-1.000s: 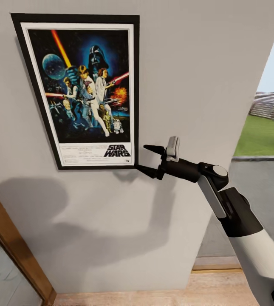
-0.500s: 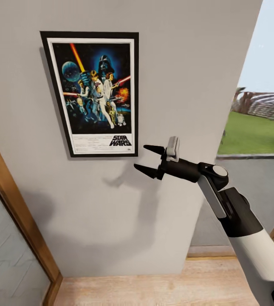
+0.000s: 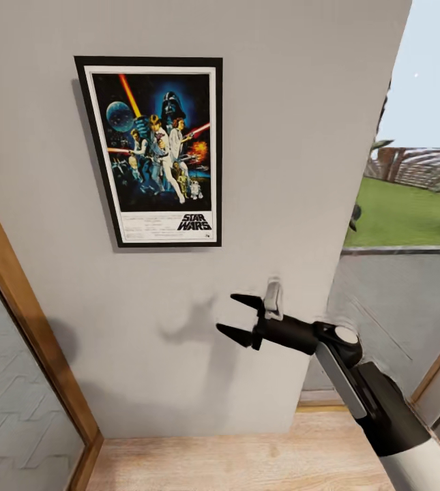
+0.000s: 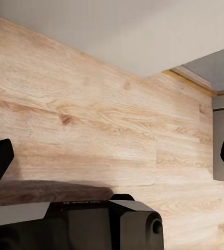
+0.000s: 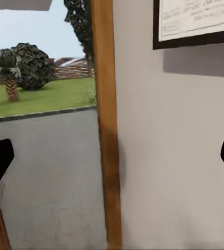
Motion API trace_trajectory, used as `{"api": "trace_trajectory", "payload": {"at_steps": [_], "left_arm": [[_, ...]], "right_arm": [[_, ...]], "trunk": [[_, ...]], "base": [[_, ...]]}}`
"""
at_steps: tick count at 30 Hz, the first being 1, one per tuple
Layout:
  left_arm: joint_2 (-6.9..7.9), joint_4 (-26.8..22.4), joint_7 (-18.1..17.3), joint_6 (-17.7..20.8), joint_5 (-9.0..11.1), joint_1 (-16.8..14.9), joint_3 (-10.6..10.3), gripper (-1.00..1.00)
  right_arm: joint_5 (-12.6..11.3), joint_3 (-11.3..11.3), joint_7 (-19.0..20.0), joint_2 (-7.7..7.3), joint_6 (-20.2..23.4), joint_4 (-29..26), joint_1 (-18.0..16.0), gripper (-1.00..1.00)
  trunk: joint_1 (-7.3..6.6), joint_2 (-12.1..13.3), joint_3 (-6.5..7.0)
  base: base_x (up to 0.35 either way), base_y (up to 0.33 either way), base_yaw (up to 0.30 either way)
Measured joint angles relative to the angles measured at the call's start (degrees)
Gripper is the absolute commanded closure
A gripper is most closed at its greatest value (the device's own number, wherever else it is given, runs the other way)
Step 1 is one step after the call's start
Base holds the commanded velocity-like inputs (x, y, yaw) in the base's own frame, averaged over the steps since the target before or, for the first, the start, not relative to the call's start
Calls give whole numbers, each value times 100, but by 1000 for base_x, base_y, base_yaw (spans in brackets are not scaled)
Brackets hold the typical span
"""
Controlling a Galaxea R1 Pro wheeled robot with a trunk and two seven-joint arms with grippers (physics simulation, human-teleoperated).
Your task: Pick up the poster from the kitchen countertop and hang it on one of the wall nails in the kitchen.
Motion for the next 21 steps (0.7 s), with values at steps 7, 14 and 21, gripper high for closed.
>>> {"api": "trace_trajectory", "payload": {"at_steps": [7, 14, 21], "left_arm": [[0, 7, -2, 2, 7, 0, 3, -100], [0, 14, 6, 9, 9, 0, 7, -100], [-5, 17, 18, 10, 9, 0, 14, -100]], "right_arm": [[0, -109, 0, -33, -974, 416, 1335, -100], [-23, -234, -13, -151, -1328, 1256, 2175, -100], [-56, -274, -10, -181, -1875, 3209, 2408, -100]], "trunk": [[0, 0, -1], [0, 0, -1], [0, 0, 0]], "base": [[0, 0, 0], [0, 0, 0], [0, 0, 0]]}}
